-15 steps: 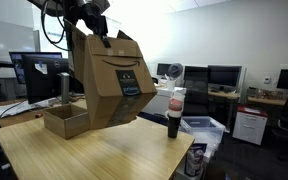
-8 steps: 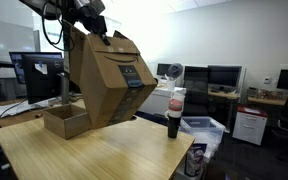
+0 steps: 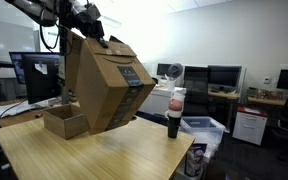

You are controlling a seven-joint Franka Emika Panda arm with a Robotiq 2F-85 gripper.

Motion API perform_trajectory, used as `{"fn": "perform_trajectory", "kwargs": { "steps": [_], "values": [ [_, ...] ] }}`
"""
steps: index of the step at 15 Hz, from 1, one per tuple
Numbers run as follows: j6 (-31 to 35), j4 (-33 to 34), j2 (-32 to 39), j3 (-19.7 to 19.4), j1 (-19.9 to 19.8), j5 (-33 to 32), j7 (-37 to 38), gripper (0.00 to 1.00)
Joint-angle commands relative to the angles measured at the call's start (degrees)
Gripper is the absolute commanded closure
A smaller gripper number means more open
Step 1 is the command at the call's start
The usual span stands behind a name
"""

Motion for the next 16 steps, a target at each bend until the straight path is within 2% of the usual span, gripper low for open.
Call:
{"fn": "perform_trajectory", "kwargs": {
  "steps": [1, 16],
  "values": [
    [-0.57, -2.64, -2.68, 0.51, 0.85, -3.04, 0.38, 0.94],
    [-2.2, -6.86, -2.67, 2.65, 3.13, -8.26, 0.41, 0.94]
  ]
}}
